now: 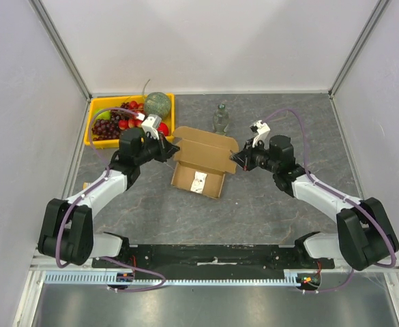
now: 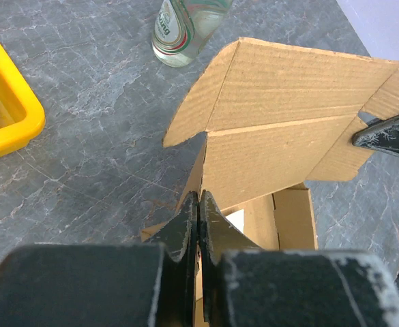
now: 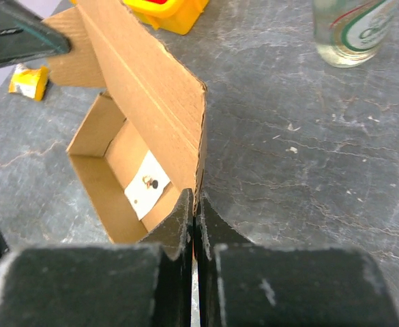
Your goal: Fold the paper box
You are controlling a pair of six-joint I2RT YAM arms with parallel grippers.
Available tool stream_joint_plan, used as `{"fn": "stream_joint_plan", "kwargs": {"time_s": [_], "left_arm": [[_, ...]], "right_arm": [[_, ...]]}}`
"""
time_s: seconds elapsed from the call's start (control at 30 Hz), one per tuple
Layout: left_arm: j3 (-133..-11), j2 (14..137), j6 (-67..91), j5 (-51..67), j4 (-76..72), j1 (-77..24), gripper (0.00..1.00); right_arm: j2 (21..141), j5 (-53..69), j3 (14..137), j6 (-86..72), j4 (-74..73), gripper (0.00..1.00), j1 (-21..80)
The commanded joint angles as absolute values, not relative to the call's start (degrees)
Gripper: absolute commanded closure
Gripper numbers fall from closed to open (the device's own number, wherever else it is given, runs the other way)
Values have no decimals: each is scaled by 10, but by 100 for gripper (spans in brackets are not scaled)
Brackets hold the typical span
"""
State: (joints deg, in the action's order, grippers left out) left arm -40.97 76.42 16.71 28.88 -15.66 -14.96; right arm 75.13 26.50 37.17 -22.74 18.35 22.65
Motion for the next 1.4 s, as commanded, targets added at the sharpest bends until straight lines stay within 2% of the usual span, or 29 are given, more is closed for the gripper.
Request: {"fn": "stream_joint_plan", "kwargs": {"time_s": [0.0, 0.27, 0.5, 0.9, 1.37], "left_arm": [[-396, 734, 204, 258, -207, -185, 97], [-377, 714, 204, 169, -205, -249, 97], [-361, 686, 199, 25, -194, -316, 98], [-317, 663, 214, -40, -237, -342, 98], [-349, 695, 266, -228, -240, -417, 98]], "right_arm": [[737, 171, 390, -236, 188, 100, 254], [776, 49, 434, -228, 175, 100, 322], [785, -79, 439, -230, 196, 100, 389], [801, -243, 444, -226, 248, 100, 457], [872, -477, 531, -326, 162, 100, 546]]}}
